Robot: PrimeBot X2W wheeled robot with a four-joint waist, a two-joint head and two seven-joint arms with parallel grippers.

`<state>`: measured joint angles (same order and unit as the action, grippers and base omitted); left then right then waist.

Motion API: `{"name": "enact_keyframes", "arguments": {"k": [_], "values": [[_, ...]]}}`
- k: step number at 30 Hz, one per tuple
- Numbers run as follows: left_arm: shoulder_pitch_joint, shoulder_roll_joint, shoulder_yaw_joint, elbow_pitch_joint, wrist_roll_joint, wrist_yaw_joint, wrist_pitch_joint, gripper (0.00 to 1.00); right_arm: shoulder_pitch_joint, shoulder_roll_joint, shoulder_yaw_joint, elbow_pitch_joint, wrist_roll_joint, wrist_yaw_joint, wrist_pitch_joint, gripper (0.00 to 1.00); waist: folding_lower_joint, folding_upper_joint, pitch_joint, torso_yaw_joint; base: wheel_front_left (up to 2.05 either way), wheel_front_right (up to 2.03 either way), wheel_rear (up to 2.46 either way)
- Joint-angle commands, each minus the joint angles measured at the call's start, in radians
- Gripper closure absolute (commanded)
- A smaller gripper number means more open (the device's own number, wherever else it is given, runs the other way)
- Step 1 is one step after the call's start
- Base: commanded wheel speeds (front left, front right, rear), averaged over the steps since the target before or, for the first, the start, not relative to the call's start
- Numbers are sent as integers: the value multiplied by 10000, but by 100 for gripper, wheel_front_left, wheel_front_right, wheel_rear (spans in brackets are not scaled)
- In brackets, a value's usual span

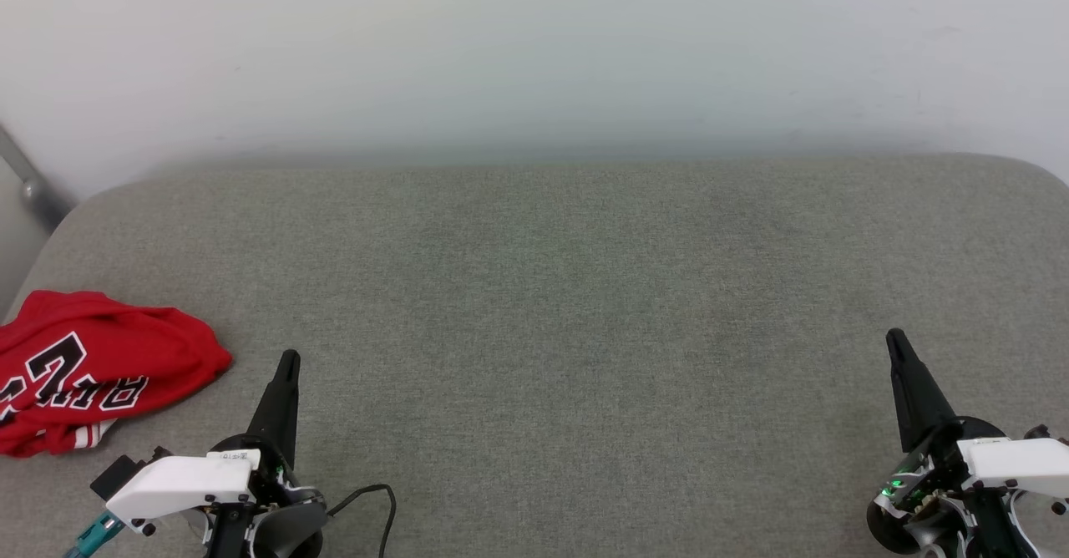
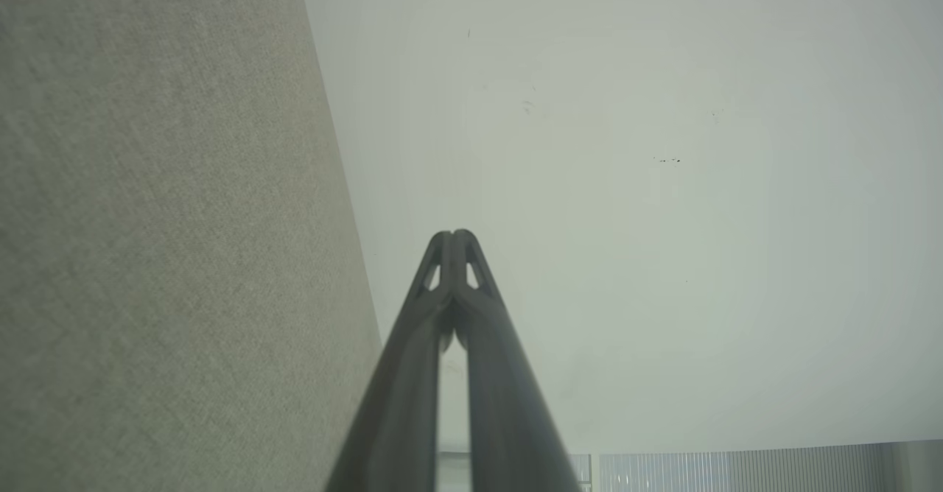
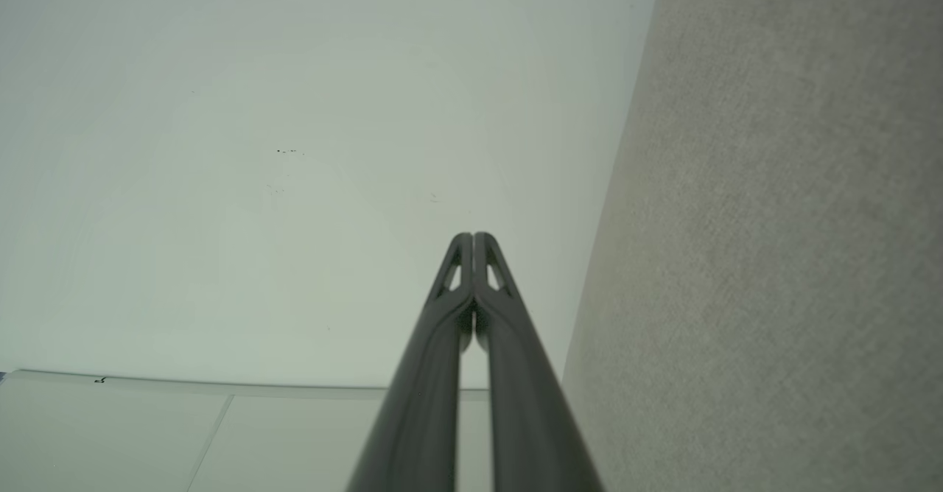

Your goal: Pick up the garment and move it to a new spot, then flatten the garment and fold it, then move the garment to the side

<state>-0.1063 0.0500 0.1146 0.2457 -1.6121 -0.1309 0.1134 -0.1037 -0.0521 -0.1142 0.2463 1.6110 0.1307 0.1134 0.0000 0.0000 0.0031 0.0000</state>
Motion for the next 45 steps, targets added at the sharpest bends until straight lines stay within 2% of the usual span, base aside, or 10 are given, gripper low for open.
{"name": "enact_keyframes", "arguments": {"k": [1,45], "values": [[-59,-14,16,-6,-19,-24,40,100,-117,39,3,7,40,0,8,100,0,0,0,0,0,0,0],[-60,-14,16,-7,-17,-24,40,100,-117,39,4,6,40,0,8,100,0,0,0,0,0,0,0]]}}
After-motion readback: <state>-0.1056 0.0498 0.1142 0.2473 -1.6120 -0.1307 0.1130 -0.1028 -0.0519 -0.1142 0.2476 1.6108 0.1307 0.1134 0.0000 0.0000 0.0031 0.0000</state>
